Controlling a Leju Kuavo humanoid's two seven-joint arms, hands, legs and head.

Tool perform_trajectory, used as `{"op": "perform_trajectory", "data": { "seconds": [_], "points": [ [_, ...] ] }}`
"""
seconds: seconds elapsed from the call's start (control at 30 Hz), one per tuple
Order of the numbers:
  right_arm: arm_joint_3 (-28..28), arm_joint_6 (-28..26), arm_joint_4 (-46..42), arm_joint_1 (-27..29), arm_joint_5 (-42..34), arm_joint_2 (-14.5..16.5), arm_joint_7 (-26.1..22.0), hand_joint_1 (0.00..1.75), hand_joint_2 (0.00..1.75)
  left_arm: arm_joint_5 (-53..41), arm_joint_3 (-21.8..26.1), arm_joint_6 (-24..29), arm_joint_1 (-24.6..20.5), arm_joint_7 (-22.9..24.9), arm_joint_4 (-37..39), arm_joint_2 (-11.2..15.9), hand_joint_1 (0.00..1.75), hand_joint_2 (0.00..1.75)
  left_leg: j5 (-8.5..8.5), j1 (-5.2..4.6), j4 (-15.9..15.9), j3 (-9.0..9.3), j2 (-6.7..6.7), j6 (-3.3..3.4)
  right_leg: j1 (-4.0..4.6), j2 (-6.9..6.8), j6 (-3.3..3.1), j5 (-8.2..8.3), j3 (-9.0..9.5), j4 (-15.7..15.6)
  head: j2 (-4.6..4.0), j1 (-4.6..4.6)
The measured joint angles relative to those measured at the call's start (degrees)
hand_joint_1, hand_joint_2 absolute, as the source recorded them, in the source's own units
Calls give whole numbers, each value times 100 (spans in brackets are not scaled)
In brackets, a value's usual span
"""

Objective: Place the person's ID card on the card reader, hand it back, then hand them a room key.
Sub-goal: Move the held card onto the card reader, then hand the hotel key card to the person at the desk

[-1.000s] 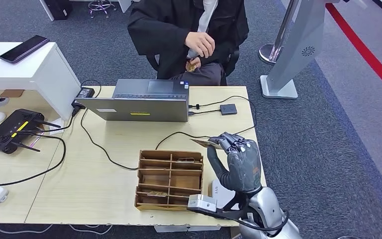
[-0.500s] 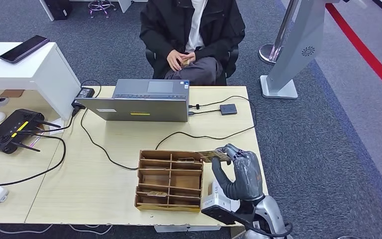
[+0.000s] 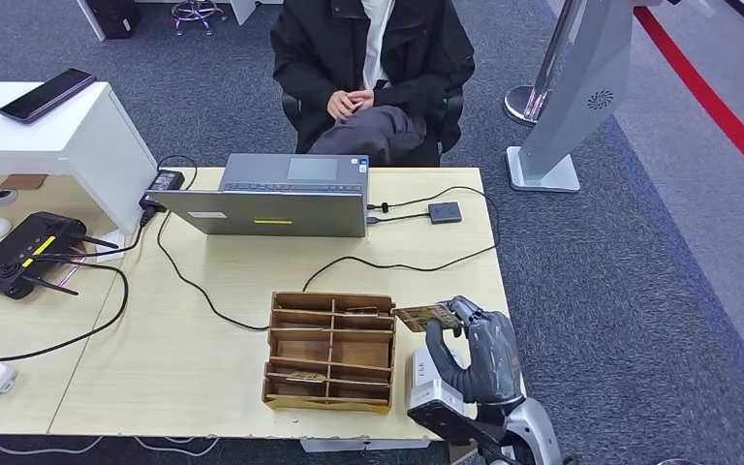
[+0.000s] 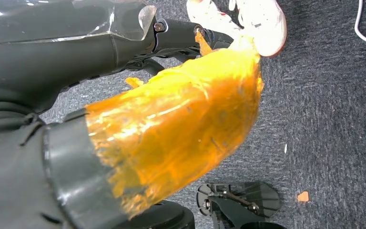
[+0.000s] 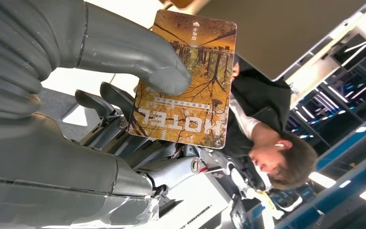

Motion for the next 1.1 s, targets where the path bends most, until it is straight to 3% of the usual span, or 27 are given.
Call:
{"op": "perform_trajectory", "data": {
  "seconds": [1.1],
  "points": [
    [-60,97,737,298,-591,51,440,175,175,170,0,16,1,-19,0,1,0,0,0,0,0,0,0,0,0,0,0,0,0,0,0,1]
  ]
}}
